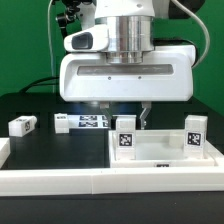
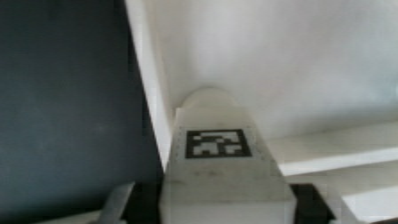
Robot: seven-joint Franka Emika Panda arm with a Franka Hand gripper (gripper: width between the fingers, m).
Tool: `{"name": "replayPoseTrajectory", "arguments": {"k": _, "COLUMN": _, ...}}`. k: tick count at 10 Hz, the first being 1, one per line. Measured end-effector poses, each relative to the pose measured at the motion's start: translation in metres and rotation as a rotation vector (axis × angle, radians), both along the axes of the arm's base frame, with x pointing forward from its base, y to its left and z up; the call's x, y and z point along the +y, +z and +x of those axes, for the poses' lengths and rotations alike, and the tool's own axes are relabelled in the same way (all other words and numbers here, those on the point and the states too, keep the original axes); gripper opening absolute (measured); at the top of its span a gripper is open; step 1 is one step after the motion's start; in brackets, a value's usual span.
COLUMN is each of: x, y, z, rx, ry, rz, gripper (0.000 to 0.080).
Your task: Assemble square table
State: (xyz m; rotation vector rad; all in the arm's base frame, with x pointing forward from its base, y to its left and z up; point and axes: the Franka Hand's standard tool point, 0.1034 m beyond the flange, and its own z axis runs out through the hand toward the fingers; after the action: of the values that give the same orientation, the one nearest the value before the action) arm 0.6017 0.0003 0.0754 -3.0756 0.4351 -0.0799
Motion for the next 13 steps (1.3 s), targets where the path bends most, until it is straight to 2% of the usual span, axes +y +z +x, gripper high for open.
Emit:
{"name": "replayPoseTrajectory", "arguments": {"k": 4, "x": -0.011, "y": 0.000, "z": -0.002, "rx": 0.009, "ry": -0.322, "rz": 0.002, "gripper": 0.0296}}
{"name": "replayPoseTrajectory", "arguments": {"k": 8, "x": -0.013, "y": -0.001, "z": -0.003, "rx": 0.016, "ry": -0.371, "rz": 0.000, "gripper": 0.0328}}
{"name": "replayPoseTrajectory", "arguments": {"k": 9, "x": -0.013, "y": -0.001, "z": -0.003, "rx": 0.016, "ry": -0.371, "rz": 0.000, "gripper": 0.0511}}
{"name": "replayPoseTrajectory", "arguments": {"k": 10, "x": -0.013, "y": -0.001, "z": -0.003, "rx": 0.016, "ry": -0.371, "rz": 0.000, "gripper": 0.0610}}
{"name": "replayPoseTrajectory", "arguments": {"k": 13, "x": -0.006, "y": 0.007, "z": -0.012, "rx": 0.019, "ry": -0.515, "rz": 0.018, "gripper": 0.0647}}
